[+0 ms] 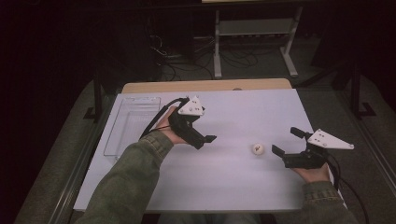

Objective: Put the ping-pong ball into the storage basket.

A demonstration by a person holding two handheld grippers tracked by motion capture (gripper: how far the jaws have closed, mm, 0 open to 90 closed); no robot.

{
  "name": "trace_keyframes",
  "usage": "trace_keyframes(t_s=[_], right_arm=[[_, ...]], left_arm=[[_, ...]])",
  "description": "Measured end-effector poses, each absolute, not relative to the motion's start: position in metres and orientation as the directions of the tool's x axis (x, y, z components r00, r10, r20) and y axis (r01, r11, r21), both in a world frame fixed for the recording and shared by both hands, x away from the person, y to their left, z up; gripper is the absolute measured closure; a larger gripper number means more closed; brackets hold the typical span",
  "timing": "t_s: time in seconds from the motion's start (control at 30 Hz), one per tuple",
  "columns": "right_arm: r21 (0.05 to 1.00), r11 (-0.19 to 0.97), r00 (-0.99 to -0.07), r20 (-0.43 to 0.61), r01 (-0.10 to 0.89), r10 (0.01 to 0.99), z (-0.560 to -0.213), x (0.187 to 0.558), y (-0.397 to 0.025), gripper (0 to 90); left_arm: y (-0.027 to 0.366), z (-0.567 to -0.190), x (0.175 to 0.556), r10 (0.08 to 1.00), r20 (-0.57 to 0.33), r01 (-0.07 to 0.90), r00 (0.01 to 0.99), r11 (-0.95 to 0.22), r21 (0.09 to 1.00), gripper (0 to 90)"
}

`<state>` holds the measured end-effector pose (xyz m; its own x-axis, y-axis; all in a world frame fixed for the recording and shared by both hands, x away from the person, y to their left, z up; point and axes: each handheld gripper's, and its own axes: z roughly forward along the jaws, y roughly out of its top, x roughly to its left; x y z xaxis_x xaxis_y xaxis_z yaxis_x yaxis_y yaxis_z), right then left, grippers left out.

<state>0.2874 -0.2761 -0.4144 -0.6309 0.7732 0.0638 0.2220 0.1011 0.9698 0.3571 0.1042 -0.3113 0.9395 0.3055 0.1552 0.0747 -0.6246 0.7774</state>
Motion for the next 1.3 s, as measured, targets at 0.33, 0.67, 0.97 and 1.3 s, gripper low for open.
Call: trace_keyframes(t_s=[0.33,0.67,0.97,1.3], right_arm=[[0.971,0.101,-0.633,0.062,0.218,0.771,-0.414,0.287,-0.277,0.0],[0.972,0.094,-0.631,0.065,0.216,0.773,-0.413,0.286,-0.277,0.0],[0.974,0.088,-0.633,0.066,0.210,0.772,-0.413,0.285,-0.278,0.0],[0.977,0.072,-0.626,0.071,0.201,0.777,-0.412,0.284,-0.280,0.0]], left_arm=[[0.090,-0.320,0.362,0.280,0.146,0.078,0.949,-0.655,0.751,0.0],[0.074,-0.328,0.367,0.259,0.131,0.078,0.957,-0.665,0.743,0.0],[0.058,-0.338,0.374,0.234,0.120,0.076,0.965,-0.687,0.723,0.0],[0.039,-0.351,0.380,0.212,0.098,0.077,0.972,-0.690,0.720,0.0]])
